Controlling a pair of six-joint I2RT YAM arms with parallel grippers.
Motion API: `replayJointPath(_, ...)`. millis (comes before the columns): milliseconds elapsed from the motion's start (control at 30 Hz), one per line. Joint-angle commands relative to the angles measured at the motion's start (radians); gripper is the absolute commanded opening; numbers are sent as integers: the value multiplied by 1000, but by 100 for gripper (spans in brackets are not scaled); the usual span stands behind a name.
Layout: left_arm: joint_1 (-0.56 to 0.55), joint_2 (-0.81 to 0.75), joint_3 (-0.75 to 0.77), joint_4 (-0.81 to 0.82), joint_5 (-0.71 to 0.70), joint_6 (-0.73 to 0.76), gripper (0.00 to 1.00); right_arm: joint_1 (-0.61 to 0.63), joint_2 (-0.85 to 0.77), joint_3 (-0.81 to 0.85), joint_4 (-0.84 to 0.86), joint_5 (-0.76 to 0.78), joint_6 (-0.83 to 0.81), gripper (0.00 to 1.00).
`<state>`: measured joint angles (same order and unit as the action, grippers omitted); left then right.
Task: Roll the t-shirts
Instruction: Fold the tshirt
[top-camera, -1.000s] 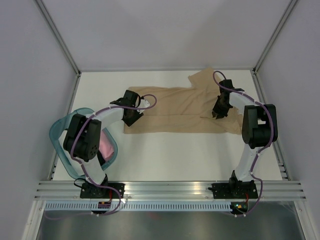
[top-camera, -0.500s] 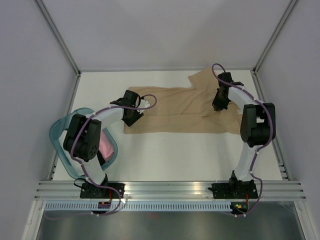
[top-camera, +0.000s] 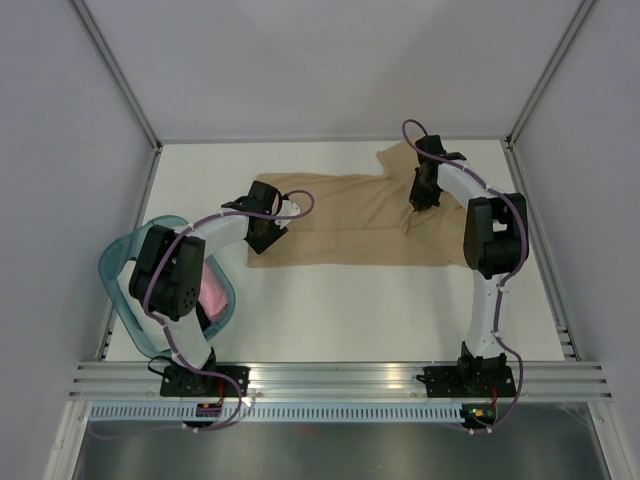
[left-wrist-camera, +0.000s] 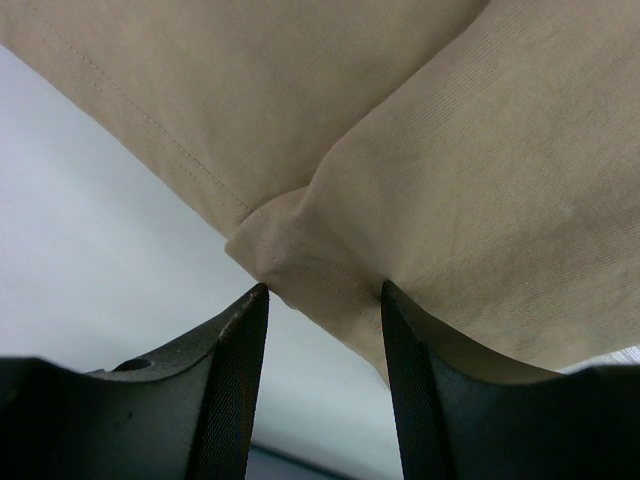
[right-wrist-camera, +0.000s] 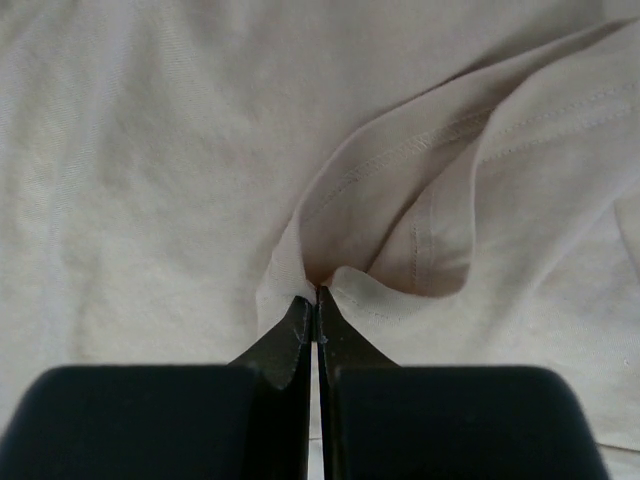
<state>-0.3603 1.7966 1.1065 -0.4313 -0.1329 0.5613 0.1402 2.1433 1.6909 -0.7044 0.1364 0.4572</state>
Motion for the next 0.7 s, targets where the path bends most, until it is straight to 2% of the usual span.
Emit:
replayJointPath(0, -3, 18, 29, 6, -5, -18, 55, 13, 20, 69, 5, 2, -46, 0)
replayJointPath(467, -2, 38, 39, 5, -7, -18, 55, 79, 76, 145, 8, -32, -115, 3)
replayJointPath(633, -3, 40, 38, 5, -7, -17, 55, 79, 102, 171, 2, -43, -114, 12)
replayJointPath(667, -2, 41, 39, 6, -7, -17, 55, 81, 101, 176, 6, -46, -114, 19)
